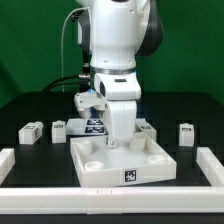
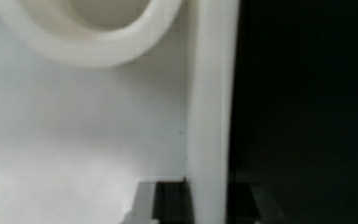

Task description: Assemble one leg

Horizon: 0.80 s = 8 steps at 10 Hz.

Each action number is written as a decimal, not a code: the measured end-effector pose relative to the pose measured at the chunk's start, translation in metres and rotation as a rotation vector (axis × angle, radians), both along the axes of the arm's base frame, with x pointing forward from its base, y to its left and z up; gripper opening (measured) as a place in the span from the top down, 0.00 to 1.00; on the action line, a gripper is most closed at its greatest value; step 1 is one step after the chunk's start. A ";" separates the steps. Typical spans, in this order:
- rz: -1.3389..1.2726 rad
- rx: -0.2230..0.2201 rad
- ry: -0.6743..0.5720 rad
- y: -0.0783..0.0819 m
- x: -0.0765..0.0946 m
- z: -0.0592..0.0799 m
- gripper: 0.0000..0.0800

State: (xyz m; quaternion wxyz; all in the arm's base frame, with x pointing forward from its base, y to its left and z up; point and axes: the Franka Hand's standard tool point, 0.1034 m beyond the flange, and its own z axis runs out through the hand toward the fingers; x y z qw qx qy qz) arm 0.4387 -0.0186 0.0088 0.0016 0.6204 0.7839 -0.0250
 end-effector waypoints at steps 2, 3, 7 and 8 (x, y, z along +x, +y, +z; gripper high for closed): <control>0.000 0.001 -0.004 0.000 0.001 0.000 0.93; 0.000 0.001 -0.005 0.000 0.001 0.000 0.93; -0.007 0.003 -0.009 0.001 0.002 0.000 0.93; -0.092 0.013 -0.038 0.004 0.007 0.000 0.93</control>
Offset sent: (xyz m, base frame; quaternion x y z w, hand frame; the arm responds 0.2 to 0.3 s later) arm 0.0000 0.0000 0.0000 0.0000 0.0000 0.0000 1.0000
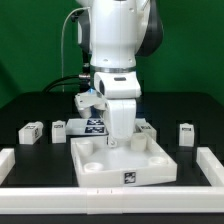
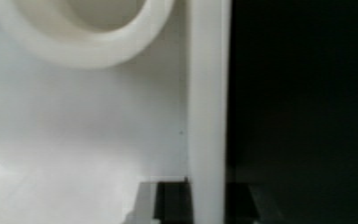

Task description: Assemble one leg

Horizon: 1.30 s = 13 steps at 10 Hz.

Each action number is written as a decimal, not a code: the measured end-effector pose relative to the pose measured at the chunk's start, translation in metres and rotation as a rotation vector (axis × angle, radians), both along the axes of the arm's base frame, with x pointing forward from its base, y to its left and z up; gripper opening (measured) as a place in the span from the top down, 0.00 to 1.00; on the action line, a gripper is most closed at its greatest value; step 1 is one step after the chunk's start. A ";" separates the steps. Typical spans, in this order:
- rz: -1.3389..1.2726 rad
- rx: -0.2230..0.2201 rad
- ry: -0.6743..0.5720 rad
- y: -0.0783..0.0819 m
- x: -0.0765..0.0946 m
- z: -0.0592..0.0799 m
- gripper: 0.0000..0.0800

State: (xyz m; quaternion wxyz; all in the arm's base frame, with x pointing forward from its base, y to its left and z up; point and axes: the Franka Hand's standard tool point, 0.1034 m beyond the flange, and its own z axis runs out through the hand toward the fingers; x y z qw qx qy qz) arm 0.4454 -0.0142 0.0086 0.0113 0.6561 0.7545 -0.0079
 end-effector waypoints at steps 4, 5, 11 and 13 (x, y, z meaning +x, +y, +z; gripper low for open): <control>-0.181 0.026 -0.048 0.018 0.006 -0.001 0.93; -0.181 0.026 -0.048 0.017 0.006 -0.001 0.93; -0.178 0.030 -0.042 0.059 0.030 0.000 0.93; -0.162 0.034 -0.051 0.066 0.039 0.000 0.93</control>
Offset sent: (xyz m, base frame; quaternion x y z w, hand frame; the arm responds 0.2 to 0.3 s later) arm 0.0089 0.0063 -0.0067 -0.0435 -0.0073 0.0696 0.9966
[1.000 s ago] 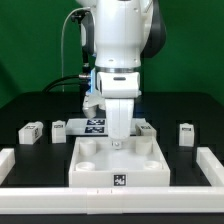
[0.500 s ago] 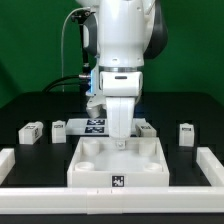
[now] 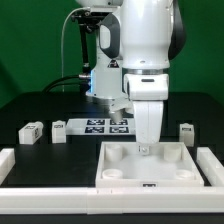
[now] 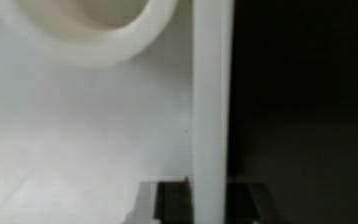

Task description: Assemble one leg

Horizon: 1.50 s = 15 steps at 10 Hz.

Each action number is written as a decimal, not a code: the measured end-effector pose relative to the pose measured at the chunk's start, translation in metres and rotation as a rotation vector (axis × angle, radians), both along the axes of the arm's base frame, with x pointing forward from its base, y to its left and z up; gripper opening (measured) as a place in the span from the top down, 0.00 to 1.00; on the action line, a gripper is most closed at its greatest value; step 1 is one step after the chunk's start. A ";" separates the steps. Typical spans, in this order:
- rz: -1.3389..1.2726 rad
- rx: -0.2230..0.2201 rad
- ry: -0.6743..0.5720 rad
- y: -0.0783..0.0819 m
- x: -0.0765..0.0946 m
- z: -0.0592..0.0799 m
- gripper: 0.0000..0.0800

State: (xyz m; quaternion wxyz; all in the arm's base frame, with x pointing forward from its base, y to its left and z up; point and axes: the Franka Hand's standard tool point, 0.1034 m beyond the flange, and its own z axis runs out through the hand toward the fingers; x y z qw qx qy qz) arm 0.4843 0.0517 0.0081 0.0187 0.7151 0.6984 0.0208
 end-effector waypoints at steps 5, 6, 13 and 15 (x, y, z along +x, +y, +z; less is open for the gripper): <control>0.021 0.003 -0.003 0.009 0.010 0.000 0.83; 0.021 0.003 -0.003 0.009 0.010 0.000 0.83; 0.021 0.003 -0.002 0.009 0.009 0.000 0.20; 0.019 0.004 -0.002 0.009 0.009 0.000 0.19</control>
Offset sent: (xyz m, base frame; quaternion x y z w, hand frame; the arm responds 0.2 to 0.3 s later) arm 0.0000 0.0000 0.0000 0.0000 0.0000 0.0000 1.0000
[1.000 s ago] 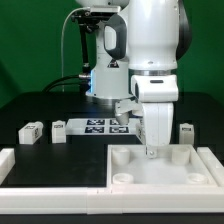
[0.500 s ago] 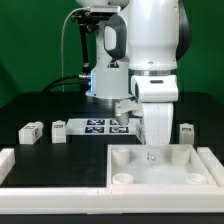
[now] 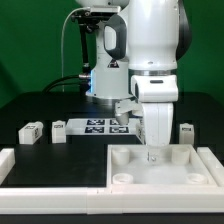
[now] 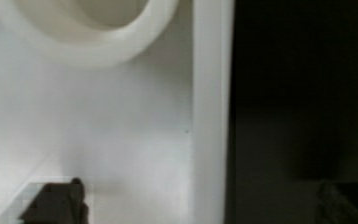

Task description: Assemble one leg

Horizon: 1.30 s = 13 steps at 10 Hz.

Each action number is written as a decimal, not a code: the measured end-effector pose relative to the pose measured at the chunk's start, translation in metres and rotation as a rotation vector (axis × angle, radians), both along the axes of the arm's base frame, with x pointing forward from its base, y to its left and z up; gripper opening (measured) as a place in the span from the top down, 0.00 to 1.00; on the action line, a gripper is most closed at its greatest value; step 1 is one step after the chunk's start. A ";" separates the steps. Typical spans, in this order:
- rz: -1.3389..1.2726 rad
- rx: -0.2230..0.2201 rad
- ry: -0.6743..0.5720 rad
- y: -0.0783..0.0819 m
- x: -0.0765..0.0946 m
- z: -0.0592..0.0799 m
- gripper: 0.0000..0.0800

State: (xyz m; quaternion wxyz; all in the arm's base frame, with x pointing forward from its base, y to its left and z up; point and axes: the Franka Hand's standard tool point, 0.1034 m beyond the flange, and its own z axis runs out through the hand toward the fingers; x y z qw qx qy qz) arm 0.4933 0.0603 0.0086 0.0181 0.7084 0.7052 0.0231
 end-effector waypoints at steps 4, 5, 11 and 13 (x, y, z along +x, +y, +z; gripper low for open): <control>-0.122 0.001 -0.036 0.003 -0.025 0.038 0.19; -0.144 0.001 -0.043 0.005 -0.030 0.046 0.19; -0.724 0.067 -0.009 0.000 -0.034 0.042 0.19; -1.120 0.109 0.015 0.011 -0.050 0.041 0.19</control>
Offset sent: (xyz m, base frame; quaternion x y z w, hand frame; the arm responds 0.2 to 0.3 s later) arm -0.0276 0.0062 0.0388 -0.0175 -0.0222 0.0709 0.9971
